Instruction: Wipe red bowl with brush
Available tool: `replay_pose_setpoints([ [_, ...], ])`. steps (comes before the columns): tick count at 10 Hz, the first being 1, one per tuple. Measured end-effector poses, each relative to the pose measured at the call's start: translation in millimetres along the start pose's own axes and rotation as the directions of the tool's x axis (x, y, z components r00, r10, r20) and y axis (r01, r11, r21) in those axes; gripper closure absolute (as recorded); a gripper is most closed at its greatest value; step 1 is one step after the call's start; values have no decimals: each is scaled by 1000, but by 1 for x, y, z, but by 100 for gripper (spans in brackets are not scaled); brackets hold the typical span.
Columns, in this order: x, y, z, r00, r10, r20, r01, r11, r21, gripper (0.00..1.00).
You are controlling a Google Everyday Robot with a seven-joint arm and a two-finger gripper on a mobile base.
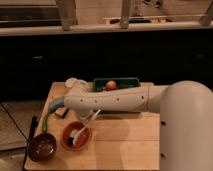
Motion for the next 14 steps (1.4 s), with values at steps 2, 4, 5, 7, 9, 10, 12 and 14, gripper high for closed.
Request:
replay_pose_setpoints([
  [2,-9,-10,1,999,-42,-4,42,999,-5,100],
  [4,-20,-15,2,996,-90,1,90,996,-8,100],
  [5,-22,-13,2,995,-104,3,104,995,-9,100],
  [7,-24,-7,1,993,-119,2,119,993,-7,100],
  [9,-6,4,-3,996,-88,-9,88,996,-4,100],
  [10,4,8,-5,998,-68,-14,68,998,-1,100],
  [12,19,1,-12,999,-43,-23,43,999,17,100],
  [14,24,-9,-13,998,-43,-35,43,999,16,100],
])
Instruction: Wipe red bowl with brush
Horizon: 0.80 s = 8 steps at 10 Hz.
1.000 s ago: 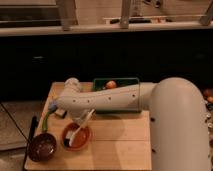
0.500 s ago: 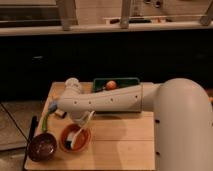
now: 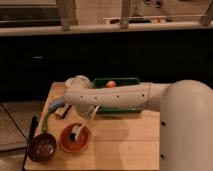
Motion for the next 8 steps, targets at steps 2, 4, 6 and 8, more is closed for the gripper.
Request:
replay_pose_setpoints([
  [2,-9,-15,1,1000,-27,-4,27,1000,-2,100],
  [4,-27,-24,3,997,-72,5,72,997,-2,100],
  [6,-45,-17,6,993,-115,17,116,993,-13,100],
  [8,-42,-10,11,995,-101,23,101,995,-21,100],
])
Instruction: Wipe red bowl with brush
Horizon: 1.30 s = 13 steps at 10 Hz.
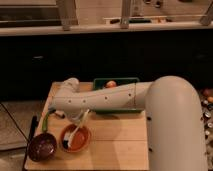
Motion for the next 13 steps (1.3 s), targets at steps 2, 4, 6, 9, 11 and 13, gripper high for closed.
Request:
replay_pose_setpoints([
  [2,23,18,2,999,47,-15,-47,999,-10,100],
  [4,44,24,2,996,82,-34,-83,996,-12,100],
  [6,52,18,2,993,99,-56,-100,995,-1,100],
  [9,33,-13,4,996,67,-60,-66,998,20,100],
  [11,15,-20,8,998,23,-50,-22,1000,19,100],
  [13,7,-12,11,999,-3,-47,4,1000,5,100],
])
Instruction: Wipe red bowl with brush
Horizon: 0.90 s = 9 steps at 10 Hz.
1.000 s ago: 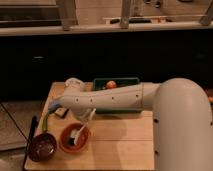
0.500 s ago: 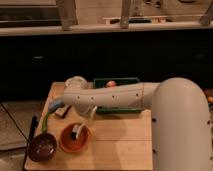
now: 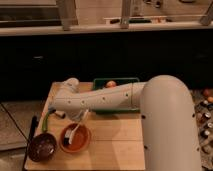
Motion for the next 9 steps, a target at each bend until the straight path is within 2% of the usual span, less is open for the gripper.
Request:
replay_pose_setpoints([
  [2,9,16,2,1000,10,-7,-10,1000,-16,100],
  [5,44,47,6,996,79,-34,-81,996,-34,100],
  [7,59,41,6,992,117,-49,-119,993,-24,100],
  [9,58,22,6,991,123,-55,-124,992,-13,100],
])
